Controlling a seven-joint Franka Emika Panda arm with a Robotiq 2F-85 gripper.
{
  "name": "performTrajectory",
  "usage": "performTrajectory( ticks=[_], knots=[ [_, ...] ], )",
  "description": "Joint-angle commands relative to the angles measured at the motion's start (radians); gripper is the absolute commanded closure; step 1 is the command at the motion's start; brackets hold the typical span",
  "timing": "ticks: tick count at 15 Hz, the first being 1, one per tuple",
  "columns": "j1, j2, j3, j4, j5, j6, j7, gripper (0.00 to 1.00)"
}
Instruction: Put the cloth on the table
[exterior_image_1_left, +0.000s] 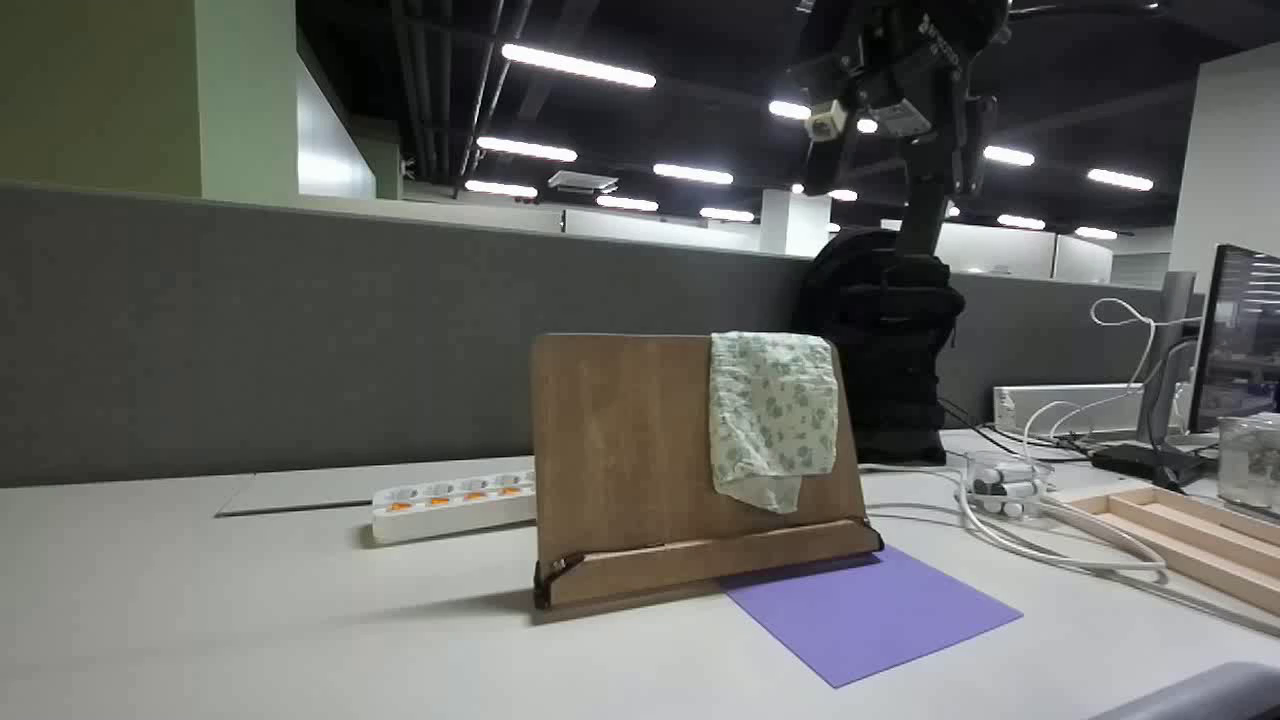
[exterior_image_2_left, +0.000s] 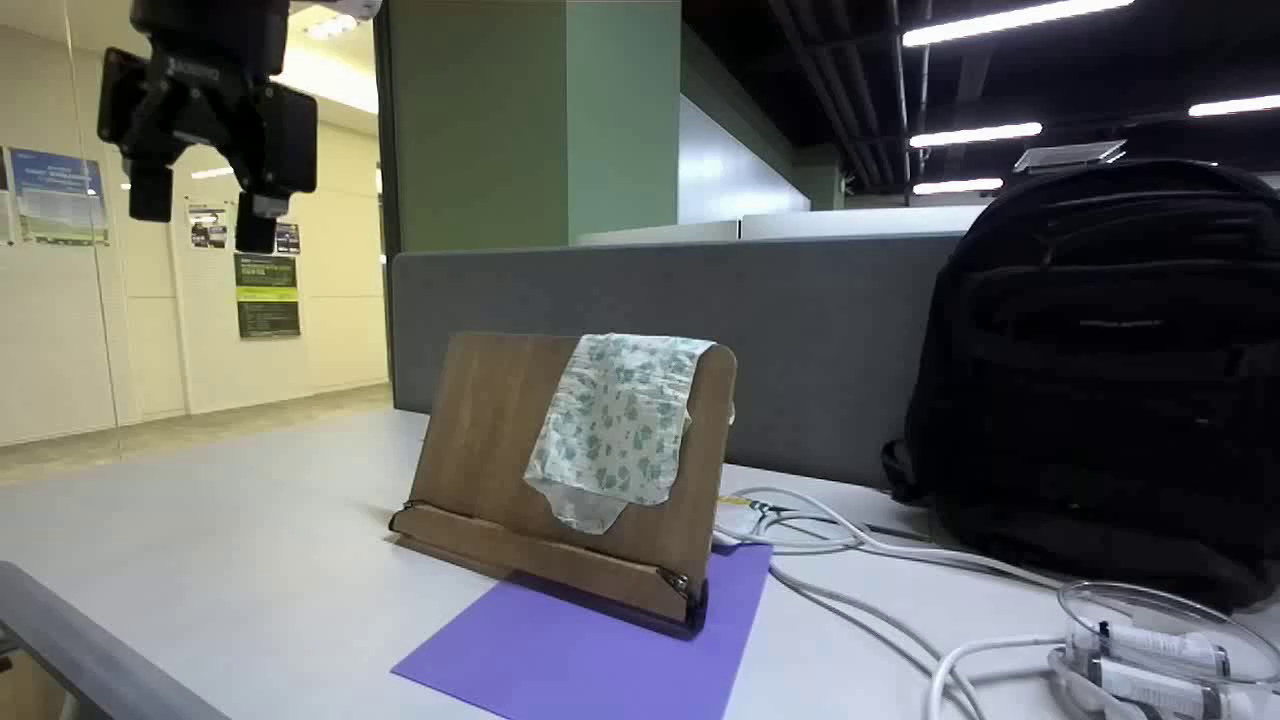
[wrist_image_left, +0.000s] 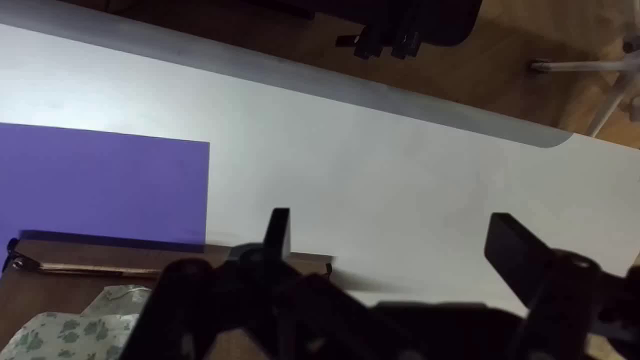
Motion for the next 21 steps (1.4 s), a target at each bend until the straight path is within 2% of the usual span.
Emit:
performTrajectory(
  ticks=[1, 12, 17, 21],
  knots=[
    [-0.010, 0.003, 0.009, -0.001, 0.007, -0.007, -0.007, 0.00],
    [-0.010, 0.016, 0.009, -0.005, 0.007, -0.008, -0.007, 0.00],
    [-0.132, 0.017, 0.013, 0.024, -0.093, 0.042, 0.040, 0.00],
    [-0.244, 0.076, 0.003, 0.067, -0.212, 0.104, 0.050, 0.00]
  ],
)
